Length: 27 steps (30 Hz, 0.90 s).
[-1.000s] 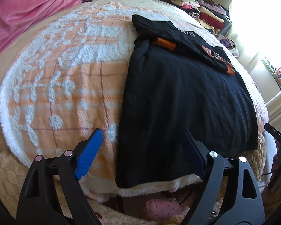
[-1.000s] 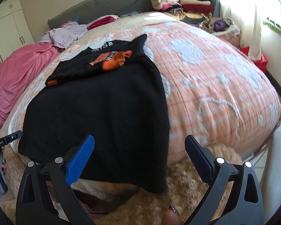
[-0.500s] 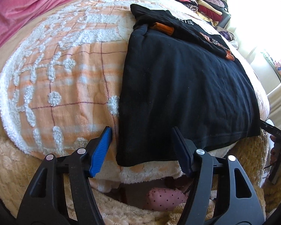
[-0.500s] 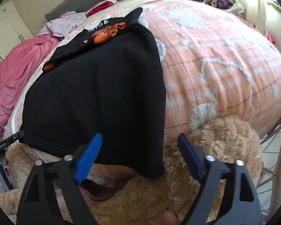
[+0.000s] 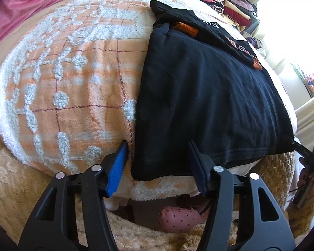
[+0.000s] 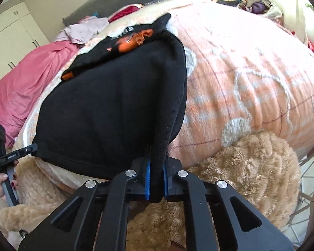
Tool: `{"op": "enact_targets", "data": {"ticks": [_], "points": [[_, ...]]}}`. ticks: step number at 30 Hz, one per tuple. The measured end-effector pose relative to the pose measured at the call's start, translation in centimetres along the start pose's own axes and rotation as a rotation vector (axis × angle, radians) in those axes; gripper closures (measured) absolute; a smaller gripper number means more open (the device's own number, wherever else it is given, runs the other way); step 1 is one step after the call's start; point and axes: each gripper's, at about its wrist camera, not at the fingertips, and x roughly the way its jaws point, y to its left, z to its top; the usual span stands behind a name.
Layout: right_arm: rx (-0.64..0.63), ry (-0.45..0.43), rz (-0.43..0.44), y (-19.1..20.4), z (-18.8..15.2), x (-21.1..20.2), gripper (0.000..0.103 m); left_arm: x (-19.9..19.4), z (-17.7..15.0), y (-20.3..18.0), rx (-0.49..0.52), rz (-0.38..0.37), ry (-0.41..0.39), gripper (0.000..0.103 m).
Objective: Fold small clothes
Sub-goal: 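Grasp the hem with the right tool while the left tool grasps it too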
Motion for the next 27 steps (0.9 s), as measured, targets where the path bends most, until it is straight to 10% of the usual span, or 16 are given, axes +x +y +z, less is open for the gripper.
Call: {"op": "enact_targets", "data": {"ticks": [5, 14, 21, 27], "points": [[0.01, -0.025, 0.038, 0.0, 0.6, -0.9, 0.095, -0.5, 0.2, 0.7, -0.031, -0.006, -0.002, 0.075], [0.015, -0.005, 0.04, 0.1, 1.2, -0.6, 0.095, -0.5, 0.1, 1.0, -0.03, -0.031, 0.012, 0.073], [0.045, 0.1, -0.026, 0.4, 0.9, 2.4, 0.071, -0.2, 0.0, 0.2, 0.014, 0.042, 0.004, 0.091], [0.015, 0.065, -0.013, 1.1, 0.9, 1.3, 0.094, -2.1, -0.1, 0.2, 0.025, 0.032, -0.026, 0.097]]}}
